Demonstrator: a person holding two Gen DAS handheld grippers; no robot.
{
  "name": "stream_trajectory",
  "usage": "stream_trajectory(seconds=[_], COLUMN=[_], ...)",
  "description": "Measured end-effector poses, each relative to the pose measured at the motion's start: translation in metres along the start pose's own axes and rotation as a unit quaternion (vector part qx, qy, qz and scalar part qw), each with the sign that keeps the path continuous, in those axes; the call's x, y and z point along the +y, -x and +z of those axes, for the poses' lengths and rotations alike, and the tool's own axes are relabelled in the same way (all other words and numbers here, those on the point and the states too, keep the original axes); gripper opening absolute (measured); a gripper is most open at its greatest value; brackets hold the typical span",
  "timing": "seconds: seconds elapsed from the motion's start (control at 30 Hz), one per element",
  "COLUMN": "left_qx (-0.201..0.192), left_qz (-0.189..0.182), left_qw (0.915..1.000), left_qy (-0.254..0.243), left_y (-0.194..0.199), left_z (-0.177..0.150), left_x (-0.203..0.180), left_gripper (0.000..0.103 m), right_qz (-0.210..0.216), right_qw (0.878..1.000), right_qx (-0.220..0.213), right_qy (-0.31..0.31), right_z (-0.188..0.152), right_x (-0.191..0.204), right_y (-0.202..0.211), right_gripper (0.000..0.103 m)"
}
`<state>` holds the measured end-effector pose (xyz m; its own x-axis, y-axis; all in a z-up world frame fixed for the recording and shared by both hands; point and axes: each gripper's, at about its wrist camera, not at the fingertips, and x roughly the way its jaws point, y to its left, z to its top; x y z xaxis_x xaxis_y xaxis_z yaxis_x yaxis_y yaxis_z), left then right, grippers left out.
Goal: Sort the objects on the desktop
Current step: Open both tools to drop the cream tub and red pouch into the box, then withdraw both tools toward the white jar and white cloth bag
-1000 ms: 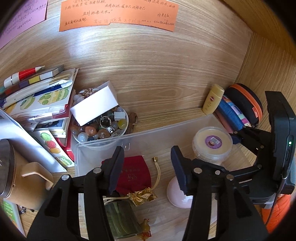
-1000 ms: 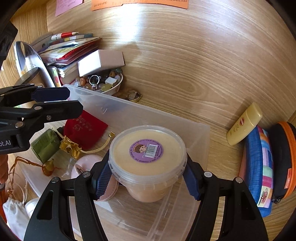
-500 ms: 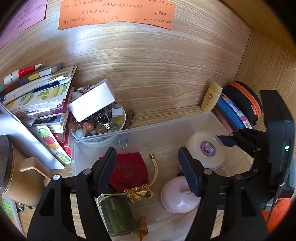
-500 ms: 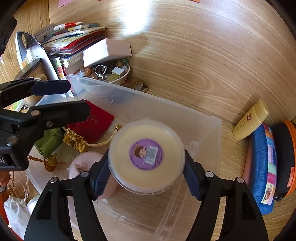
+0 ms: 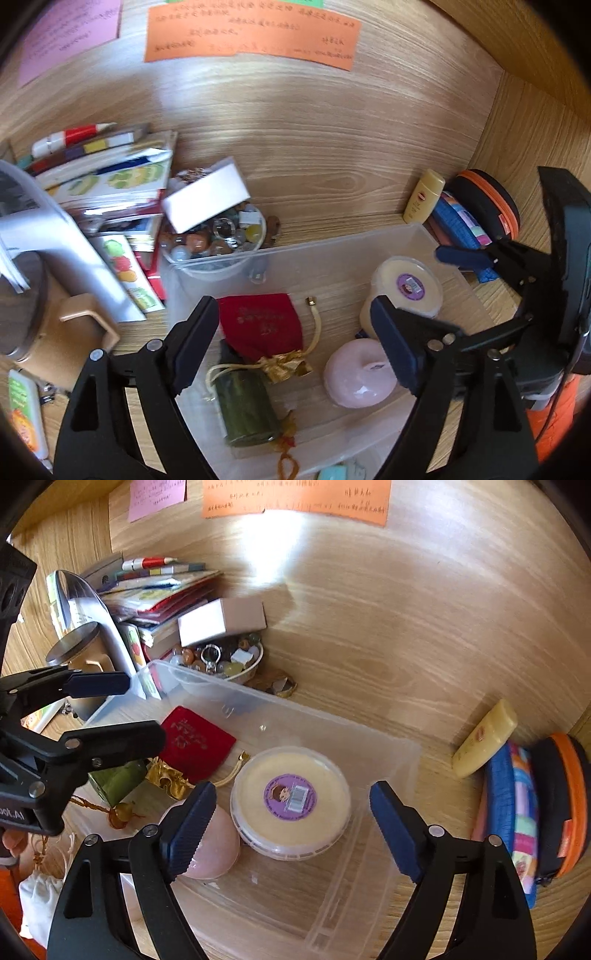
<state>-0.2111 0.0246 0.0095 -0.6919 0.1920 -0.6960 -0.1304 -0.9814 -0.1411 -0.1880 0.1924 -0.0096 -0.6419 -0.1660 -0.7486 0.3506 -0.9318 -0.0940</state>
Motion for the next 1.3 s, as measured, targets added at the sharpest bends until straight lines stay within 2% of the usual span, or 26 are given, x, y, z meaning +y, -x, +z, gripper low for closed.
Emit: stream_trajectory(seconds=[0.27, 0.57, 1.13, 1.3], left_qx=[-0.017, -0.024, -0.027, -0.018], left_qz=[0.012, 0.022, 0.042, 0.045], left_qw=[0.9998, 0.9993, 0.9979, 0.9982], left_qy=[0.004, -0.020, -0.041, -0.034], left_y=[0.034, 0.060, 0.093, 0.094], left_z=[-0.005, -0.027, -0.075, -0.089], left_x=[0.009, 0.003, 0.000, 0.005], left_gripper=[0.093, 0.094, 0.095, 0.095], right_qz=[0.001, -0.005, -0.015, 0.003], right_qw=[0.999, 0.998, 0.995, 0.995], right_qx=[-0.034, -0.066, -0.080, -0.076], right_qy=[0.006, 0.023, 0.064, 0.060], right_z=[0.005, -0.010, -0.056, -0.063], right_x=[0.004, 0.018, 0.062, 0.070], right_y=[0.033, 0.073, 0.103, 0.103], right_gripper=[0.084, 0.087, 0.087, 0.088])
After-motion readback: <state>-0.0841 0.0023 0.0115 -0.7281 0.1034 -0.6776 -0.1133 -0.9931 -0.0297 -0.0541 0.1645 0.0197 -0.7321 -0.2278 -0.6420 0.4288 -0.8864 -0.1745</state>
